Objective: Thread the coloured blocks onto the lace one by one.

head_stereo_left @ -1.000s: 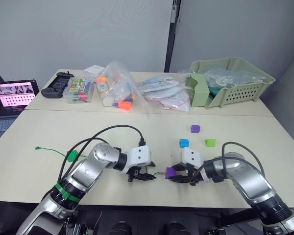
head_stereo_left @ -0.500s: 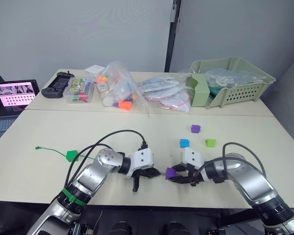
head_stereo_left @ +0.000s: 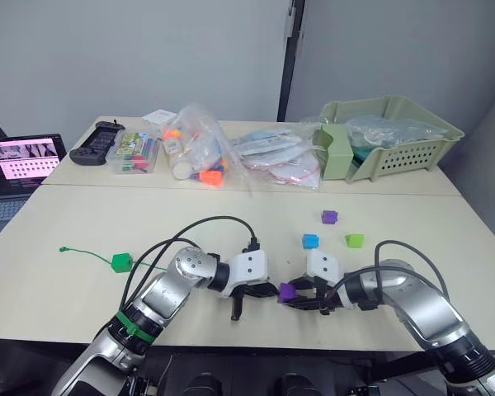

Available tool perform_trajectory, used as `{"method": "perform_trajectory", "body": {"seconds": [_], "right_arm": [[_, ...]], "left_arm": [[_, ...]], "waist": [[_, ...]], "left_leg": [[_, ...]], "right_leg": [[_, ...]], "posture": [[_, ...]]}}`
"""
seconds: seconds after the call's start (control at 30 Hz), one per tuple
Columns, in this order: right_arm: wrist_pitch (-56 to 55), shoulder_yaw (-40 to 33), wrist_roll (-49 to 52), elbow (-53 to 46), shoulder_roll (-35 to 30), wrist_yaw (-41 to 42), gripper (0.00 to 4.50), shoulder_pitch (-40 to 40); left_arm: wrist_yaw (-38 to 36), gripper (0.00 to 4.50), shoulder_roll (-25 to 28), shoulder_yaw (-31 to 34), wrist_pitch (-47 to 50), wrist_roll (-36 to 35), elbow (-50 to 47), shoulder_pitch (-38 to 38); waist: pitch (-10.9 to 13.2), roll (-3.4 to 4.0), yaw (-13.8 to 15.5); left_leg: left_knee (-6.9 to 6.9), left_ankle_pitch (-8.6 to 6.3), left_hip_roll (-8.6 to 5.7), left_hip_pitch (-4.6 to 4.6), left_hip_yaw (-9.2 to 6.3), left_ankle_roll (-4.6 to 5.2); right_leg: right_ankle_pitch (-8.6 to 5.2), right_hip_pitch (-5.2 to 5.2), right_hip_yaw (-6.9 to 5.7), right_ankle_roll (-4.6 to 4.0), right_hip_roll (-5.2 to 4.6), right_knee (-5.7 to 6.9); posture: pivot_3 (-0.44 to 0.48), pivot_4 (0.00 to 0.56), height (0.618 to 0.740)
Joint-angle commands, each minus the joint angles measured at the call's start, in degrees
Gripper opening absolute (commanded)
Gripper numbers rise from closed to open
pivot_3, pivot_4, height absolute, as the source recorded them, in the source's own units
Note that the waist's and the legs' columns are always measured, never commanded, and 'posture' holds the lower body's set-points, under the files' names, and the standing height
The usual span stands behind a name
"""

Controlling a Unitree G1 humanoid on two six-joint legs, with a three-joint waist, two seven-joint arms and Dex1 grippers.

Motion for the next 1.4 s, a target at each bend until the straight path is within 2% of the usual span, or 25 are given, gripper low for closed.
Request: {"method": "perform_trajectory", "body": {"seconds": [0.03, 0.23, 0.43, 0.47, 0.63, 0.83, 1.0, 1.03, 1.07, 1.4], "right_arm": [[0.05, -0.22, 1.17, -2.05, 0.77, -0.33, 1.15, -0.68], [0.04, -0.52, 1.10, -1.95, 0.21, -0.41, 1.15, -0.30], [-0.06, -0.94, 0.73, -1.77, -1.00, -0.42, 1.15, 0.93], [-0.06, -1.00, 0.72, -1.72, -1.04, -0.48, 1.15, 0.95], [0.00, -1.21, 0.77, -1.72, -1.23, -0.59, 1.15, 0.97], [0.08, -1.56, 0.89, -1.91, -1.65, -0.56, 1.15, 0.91], [0.43, -1.59, 1.12, -2.45, -1.79, -0.65, 1.15, 0.92], [0.53, -1.60, 1.19, -2.62, -1.79, -0.67, 1.15, 0.95], [0.61, -1.59, 1.20, -2.74, -1.79, -0.70, 1.15, 0.98], [0.71, -1.27, 1.13, -2.90, -1.57, -0.85, 1.15, 0.97]], "left_arm": [[0.13, 0.00, -3.22, -2.15, -2.05, 0.82, 1.08, -1.77], [-0.77, 0.00, -2.03, -0.29, 0.02, 0.51, 0.76, -2.01], [-2.53, 1.81, 3.38, 2.52, 2.55, -0.57, -3.31, -0.19], [-3.04, 1.83, 4.25, 2.62, 3.19, -1.13, -4.26, 0.67], [-1.66, 1.83, 5.62, 2.97, 2.82, -0.85, -4.21, 3.64], [-0.64, 1.83, 4.61, 1.85, 0.02, 0.28, -2.03, 4.79], [0.78, 0.50, 3.11, 1.82, -1.96, 0.72, -0.39, 4.67], [0.87, 0.10, 3.02, 1.80, -2.13, 0.70, -0.31, 4.71], [0.93, 0.00, 2.92, 1.82, -2.29, 0.62, -0.22, 4.75], [0.60, 0.00, 1.26, 1.95, -3.34, -0.30, -0.77, 3.37]], "waist": [[0.00, 0.00, 0.01], [0.00, 0.00, 0.02], [0.00, 0.00, -0.02], [0.00, 0.01, -0.07], [0.00, 0.00, 0.07], [0.00, 0.00, 0.11], [0.00, 0.00, 0.22], [0.00, 0.00, 0.20], [0.00, 0.00, 0.19], [0.00, 0.00, 0.20]], "left_leg": [[0.00, 0.00, -0.01, 0.00, 0.00, 0.00], [0.03, 0.00, -0.01, 0.05, 0.00, 0.00], [0.01, 0.00, 0.00, 0.01, -0.01, 0.00], [0.00, 0.00, 0.01, 0.01, -0.01, 0.00], [-0.03, 0.00, 0.01, 0.03, -0.02, 0.00], [-0.01, 0.00, 0.01, 0.05, -0.01, 0.00], [0.01, 0.00, -0.01, 0.06, -0.01, 0.00], [0.01, 0.00, -0.01, 0.06, -0.01, 0.00], [0.01, 0.00, 0.00, 0.05, -0.01, 0.00], [0.01, 0.00, -0.01, 0.03, -0.01, 0.00]], "right_leg": [[0.00, 0.00, 0.00, 0.00, 0.00, 0.00], [0.00, 0.07, 0.00, 0.00, -0.01, -0.01], [0.00, 0.02, 0.00, 0.00, 0.00, 0.00], [0.00, 0.01, 0.00, 0.00, 0.00, 0.00], [0.00, 0.03, -0.01, 0.00, -0.01, -0.01], [0.00, 0.05, 0.00, 0.00, -0.02, -0.02], [0.00, 0.08, -0.01, 0.00, -0.03, -0.02], [0.00, 0.07, -0.01, 0.00, -0.03, -0.02], [0.00, 0.07, 0.00, 0.00, -0.03, -0.02], [0.00, 0.06, -0.01, 0.00, -0.03, -0.02]], "posture": [[0.000, 0.150, 0.740], [0.000, 0.150, 0.740], [0.000, 0.150, 0.740], [0.000, 0.150, 0.740], [0.000, 0.150, 0.740], [0.000, 0.150, 0.740], [0.000, 0.150, 0.740], [0.000, 0.150, 0.740], [0.000, 0.150, 0.740], [0.000, 0.150, 0.740]]}}
